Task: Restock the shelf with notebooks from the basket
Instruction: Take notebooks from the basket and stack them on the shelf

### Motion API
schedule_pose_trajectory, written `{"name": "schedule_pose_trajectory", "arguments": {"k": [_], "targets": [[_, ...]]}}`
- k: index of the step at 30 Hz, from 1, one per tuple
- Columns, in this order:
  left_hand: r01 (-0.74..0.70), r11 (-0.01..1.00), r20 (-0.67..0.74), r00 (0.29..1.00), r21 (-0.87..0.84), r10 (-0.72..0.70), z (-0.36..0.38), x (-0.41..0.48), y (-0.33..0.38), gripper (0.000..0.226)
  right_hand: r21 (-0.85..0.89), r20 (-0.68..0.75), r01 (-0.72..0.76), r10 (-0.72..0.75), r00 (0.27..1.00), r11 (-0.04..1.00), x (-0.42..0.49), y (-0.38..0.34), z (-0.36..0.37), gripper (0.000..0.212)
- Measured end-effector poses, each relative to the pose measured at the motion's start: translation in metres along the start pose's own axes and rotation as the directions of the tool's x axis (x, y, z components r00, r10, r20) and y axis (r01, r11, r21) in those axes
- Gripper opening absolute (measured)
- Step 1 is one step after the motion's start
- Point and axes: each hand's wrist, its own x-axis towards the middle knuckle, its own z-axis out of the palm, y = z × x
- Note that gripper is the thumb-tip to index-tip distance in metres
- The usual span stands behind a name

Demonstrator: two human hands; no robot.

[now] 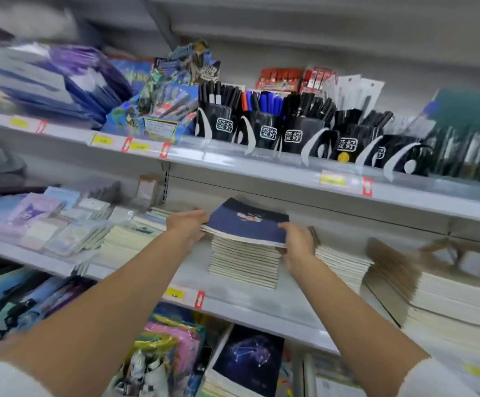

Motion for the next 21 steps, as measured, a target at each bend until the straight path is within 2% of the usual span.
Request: {"name": "schedule_pose_trajectory", "arguments": {"k": [2, 4, 5, 9, 13, 16, 18, 21], "targets": [[-0.047, 0.995, 0.023, 0.999, 0.091, 0.045, 0.007, 0.007, -0.008, 0.019, -0.073, 0.062, 0.127, -0.122, 0.991, 0.989, -0.014, 0.016, -0.008, 0.048], [-0.141, 0.971, 0.057, 0.99, 0.195, 0.132, 0.009, 0.01, -0.015, 0.004, -0.183, 0.135, 0.268, -0.246, 0.96, 0.946, -0.023, 0.025, -0.019, 0.058], [-0.174, 0.957, 0.1, 0.983, 0.233, 0.155, 0.008, 0.011, -0.018, 0.008, -0.226, 0.15, 0.305, -0.276, 0.949, 0.925, -0.022, 0.027, -0.023, 0.064], [-0.343, 0.856, 0.354, 0.912, 0.386, 0.206, -0.011, 0.019, -0.036, 0.051, -0.344, 0.204, 0.375, -0.321, 0.925, 0.861, -0.007, 0.027, -0.031, 0.076], [-0.477, 0.728, 0.328, 0.876, 0.492, 0.353, -0.011, 0.036, -0.05, 0.052, -0.459, 0.277, 0.435, -0.341, 0.898, 0.775, 0.011, 0.034, -0.034, 0.077], [-0.492, 0.695, 0.354, 0.868, 0.525, 0.348, 0.001, 0.051, -0.047, 0.051, -0.53, 0.29, 0.464, -0.362, 0.886, 0.71, 0.033, 0.036, -0.033, 0.058], [-0.485, 0.685, 0.348, 0.873, 0.543, 0.342, 0.009, 0.067, -0.047, 0.05, -0.574, 0.286, 0.486, -0.394, 0.873, 0.659, 0.048, 0.035, -0.029, 0.056], [-0.489, 0.644, 0.331, 0.872, 0.588, 0.36, 0.017, 0.089, -0.051, 0.048, -0.697, 0.281, 0.517, -0.474, 0.834, 0.497, 0.066, 0.033, -0.02, 0.062]]}}
